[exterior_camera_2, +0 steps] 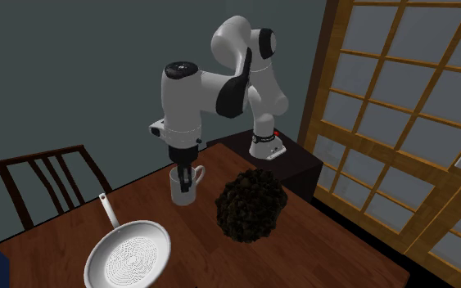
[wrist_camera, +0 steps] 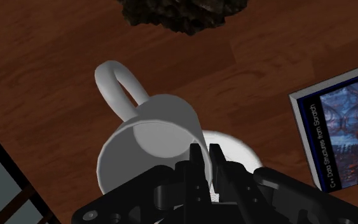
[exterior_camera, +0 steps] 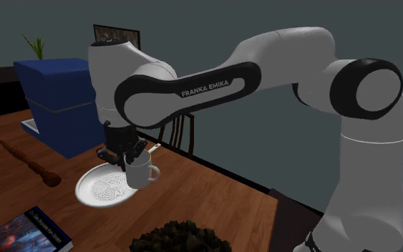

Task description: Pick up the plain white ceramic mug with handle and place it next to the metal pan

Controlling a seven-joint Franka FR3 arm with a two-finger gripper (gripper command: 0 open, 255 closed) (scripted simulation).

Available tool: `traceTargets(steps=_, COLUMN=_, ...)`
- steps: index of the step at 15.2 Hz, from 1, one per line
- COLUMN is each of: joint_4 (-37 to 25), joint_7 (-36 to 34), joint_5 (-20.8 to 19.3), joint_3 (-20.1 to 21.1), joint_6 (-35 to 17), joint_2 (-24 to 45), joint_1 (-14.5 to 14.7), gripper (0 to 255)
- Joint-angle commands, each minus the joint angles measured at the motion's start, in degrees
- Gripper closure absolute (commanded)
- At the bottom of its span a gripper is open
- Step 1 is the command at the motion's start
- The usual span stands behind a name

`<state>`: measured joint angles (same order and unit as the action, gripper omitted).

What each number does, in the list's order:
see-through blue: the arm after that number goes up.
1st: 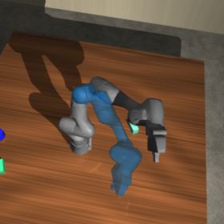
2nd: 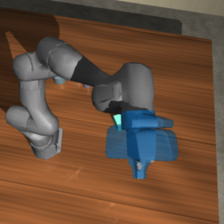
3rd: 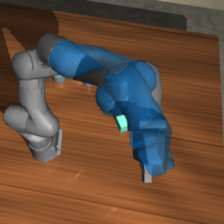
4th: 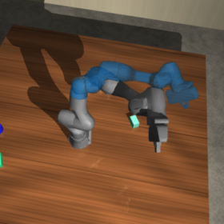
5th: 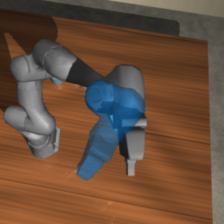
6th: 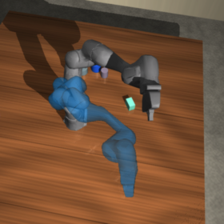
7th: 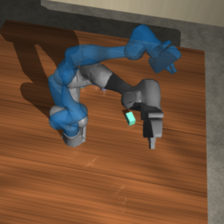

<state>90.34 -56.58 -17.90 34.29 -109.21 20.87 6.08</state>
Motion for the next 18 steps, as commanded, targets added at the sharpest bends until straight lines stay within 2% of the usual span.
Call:
traceTargets(steps=1, joint_4=-8.0, joint_7=-1.1, joint_5=-2.8, joint_3=-0.8, joint_6=2.9, joint_2=6.0, joint_1=2.9, gripper=255)
traceTargets(steps=2, joint_4=-13.8, joint_7=-1.3, joint_5=-4.4, joint_3=-1.4, joint_6=5.2, joint_2=9.8, joint_1=5.1, gripper=255)
traceTargets(steps=18, joint_4=-5.3, joint_7=-3.7, joint_5=-6.5, joint_3=-2.8, joint_6=-5.3, joint_2=12.5, joint_1=4.6, gripper=255)
